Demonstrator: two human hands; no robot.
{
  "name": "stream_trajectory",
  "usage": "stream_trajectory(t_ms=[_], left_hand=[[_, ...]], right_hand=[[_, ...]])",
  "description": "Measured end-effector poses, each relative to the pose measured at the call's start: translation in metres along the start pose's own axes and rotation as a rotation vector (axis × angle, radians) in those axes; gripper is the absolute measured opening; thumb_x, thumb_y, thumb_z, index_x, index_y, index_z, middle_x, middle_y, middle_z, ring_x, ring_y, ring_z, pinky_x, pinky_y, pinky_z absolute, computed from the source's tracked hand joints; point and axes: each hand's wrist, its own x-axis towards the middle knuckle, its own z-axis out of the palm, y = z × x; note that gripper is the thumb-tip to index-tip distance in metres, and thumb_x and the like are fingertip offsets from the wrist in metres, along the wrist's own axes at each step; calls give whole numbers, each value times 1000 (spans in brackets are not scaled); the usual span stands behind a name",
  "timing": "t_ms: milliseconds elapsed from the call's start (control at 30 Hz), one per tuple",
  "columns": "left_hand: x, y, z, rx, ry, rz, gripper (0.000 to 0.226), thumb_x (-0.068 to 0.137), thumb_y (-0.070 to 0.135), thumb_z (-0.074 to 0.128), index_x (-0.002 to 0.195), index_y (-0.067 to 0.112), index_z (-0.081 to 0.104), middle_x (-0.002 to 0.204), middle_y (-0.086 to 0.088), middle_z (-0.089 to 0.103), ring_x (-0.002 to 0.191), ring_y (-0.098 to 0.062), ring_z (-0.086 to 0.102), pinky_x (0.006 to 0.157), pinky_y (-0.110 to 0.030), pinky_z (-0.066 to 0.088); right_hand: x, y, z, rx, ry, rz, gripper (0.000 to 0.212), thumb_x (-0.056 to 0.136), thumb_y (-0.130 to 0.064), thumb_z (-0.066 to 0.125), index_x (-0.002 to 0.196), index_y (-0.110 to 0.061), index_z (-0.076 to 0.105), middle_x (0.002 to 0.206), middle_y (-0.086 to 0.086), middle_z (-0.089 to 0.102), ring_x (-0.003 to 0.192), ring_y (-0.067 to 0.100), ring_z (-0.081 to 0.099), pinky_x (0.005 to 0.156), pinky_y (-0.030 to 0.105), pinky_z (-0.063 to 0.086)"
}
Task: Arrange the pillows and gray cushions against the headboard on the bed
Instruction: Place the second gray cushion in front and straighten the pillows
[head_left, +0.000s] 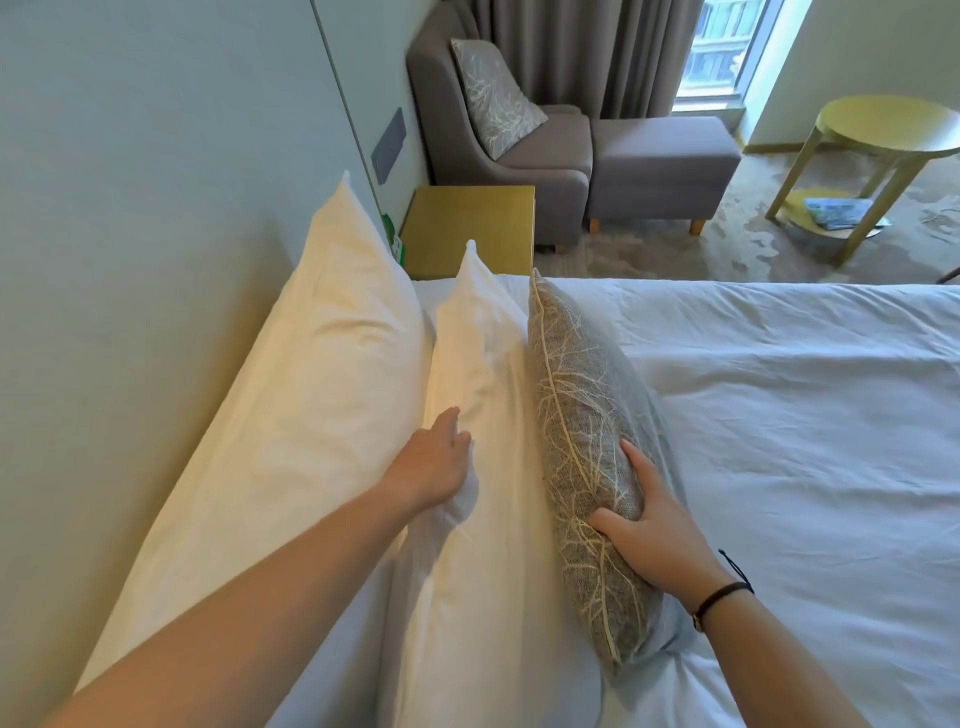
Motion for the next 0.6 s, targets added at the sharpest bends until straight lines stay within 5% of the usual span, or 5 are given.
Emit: stream_trajectory(t_ms=[167,267,400,600], left_hand=[[-79,-20,13,-309,164,-21,36,102,24,38,132,32,55,128,12,57,117,-8,51,94,-24,38],[-106,-36,5,-146,292,-25,35,98,14,44,120,33,62,103,5,65,96,-15,61,78,-26,44],[-116,-49,-14,154,391,-78,34,90,1,44,104,23,66,97,0,61,89,-21,58,70,-30,41],[-135,-41,-9,-93,163,-82,28,100,27,41,124,31,53,100,2,68,81,-16,65,66,-31,50]], right_hand=[[-4,-2,4,11,19,13,91,62,-56,60,135,-68,8,135,4,48,68,14,68,59,30,52],[-5,-4,5,-8,18,24,92,61,-59,59,135,-68,6,138,6,46,75,14,66,65,31,50],[-6,-7,6,-29,5,35,92,61,-61,58,136,-66,5,135,9,49,83,19,63,78,40,53],[-7,-10,8,-74,-10,48,90,69,-56,60,141,-58,6,132,11,48,83,24,62,77,44,56]])
